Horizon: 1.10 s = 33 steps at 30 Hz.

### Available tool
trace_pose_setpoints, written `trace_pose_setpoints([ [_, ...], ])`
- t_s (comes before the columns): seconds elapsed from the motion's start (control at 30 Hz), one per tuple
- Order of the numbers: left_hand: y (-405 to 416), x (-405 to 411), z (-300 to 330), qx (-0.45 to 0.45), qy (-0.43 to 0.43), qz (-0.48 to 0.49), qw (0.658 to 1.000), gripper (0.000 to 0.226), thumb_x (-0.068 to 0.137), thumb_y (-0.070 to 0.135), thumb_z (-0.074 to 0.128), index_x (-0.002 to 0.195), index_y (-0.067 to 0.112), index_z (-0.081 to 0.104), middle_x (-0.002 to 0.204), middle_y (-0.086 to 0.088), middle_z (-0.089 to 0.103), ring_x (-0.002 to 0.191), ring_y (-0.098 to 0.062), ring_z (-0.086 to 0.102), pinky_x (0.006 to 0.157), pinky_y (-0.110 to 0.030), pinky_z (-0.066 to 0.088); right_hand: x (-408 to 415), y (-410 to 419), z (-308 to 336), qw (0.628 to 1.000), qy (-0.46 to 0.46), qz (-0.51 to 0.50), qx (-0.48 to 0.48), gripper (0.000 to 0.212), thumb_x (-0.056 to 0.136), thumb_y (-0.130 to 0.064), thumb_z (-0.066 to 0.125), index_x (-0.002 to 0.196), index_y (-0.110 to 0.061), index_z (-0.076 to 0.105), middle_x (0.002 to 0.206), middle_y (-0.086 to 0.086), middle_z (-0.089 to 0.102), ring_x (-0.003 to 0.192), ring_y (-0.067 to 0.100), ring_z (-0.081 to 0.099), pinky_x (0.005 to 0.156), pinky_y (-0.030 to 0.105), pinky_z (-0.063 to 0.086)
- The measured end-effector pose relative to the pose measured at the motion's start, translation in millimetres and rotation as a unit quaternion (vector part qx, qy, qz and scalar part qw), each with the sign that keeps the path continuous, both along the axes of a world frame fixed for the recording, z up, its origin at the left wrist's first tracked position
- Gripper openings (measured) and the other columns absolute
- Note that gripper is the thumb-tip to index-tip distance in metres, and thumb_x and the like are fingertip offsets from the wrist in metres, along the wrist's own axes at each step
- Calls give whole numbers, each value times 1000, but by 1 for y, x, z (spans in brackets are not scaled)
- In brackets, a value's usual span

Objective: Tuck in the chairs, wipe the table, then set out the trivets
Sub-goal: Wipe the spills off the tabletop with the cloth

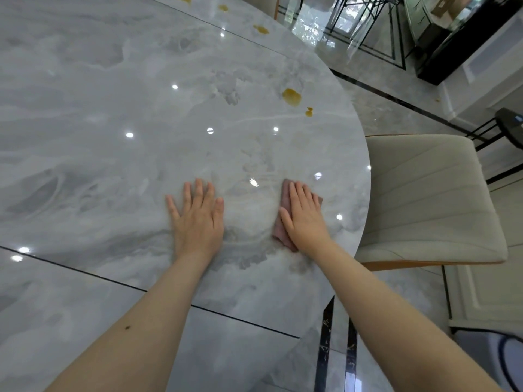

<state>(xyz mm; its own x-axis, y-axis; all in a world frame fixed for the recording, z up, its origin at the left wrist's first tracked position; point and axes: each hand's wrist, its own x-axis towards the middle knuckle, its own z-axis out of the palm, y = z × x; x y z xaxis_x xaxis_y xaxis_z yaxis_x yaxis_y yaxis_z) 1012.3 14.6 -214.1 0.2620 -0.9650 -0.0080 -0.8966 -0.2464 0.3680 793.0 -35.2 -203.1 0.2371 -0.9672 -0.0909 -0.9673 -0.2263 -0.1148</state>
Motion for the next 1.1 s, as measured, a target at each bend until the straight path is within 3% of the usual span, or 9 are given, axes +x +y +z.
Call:
trace_pose_setpoints([
  [0.1,0,0,-2,-5,-2,-2,1000,69,90,47,0,149,19,24,158,0,16,146,-19,7,114,-49,-10,49,-10,-7,999,-3,-47,-4,70,95,-44,23,151,-3,12,158,16,13,146,30,9,118,41,2],
  [0.17,0,1,-1,-9,4,-8,1000,68,91,46,1,149,19,25,157,0,17,146,-19,7,114,-49,-9,70,8,-7,1000,-27,11,-2,72,92,-45,20,150,-4,14,158,16,14,146,31,10,118,42,0],
  [0.33,0,5,-1,-24,35,7,999,62,94,47,10,144,21,36,155,2,25,145,-17,13,115,-46,-5,7,56,-1,994,-36,102,21,74,90,-52,11,152,-12,6,160,5,3,148,21,-2,120,38,-5],
  [0.43,-9,3,2,-79,32,41,995,48,96,39,25,117,15,62,135,-7,53,129,-26,42,111,-50,14,-39,41,4,1000,-8,10,11,79,86,-55,2,152,-12,2,160,6,3,148,21,-3,117,32,-10],
  [0.53,-34,1,8,-124,12,55,991,46,91,36,27,87,9,65,100,-16,64,97,-34,58,98,-49,35,-47,1,1,998,-11,-63,13,86,80,-56,-3,152,-9,6,160,10,6,148,25,2,119,38,-3],
  [0.6,-53,3,6,-121,0,37,992,46,91,35,29,97,8,66,111,-17,64,105,-34,58,98,-49,36,-41,-31,-2,994,-17,-105,1,88,79,-57,-3,152,-7,7,160,12,8,147,28,4,120,42,2],
  [0.73,-78,3,-5,-37,3,35,999,60,91,40,20,141,13,42,151,-9,33,142,-26,26,115,-46,8,-13,-94,-7,991,5,-131,-19,68,98,-42,26,151,-3,8,159,14,11,146,30,7,118,44,3],
  [0.93,-81,1,-11,-25,-29,44,998,62,91,42,17,145,16,35,154,-5,27,144,-23,19,116,-45,2,61,-128,-10,998,-28,-50,-24,67,98,-39,31,151,-2,12,158,15,14,146,31,9,118,45,2],
  [1.1,-81,9,-12,-56,33,46,997,71,90,45,4,144,13,37,152,-5,32,143,-22,23,116,-42,3,88,-60,-7,991,-59,123,2,73,89,-45,21,146,1,28,152,20,30,142,35,25,117,48,12],
])
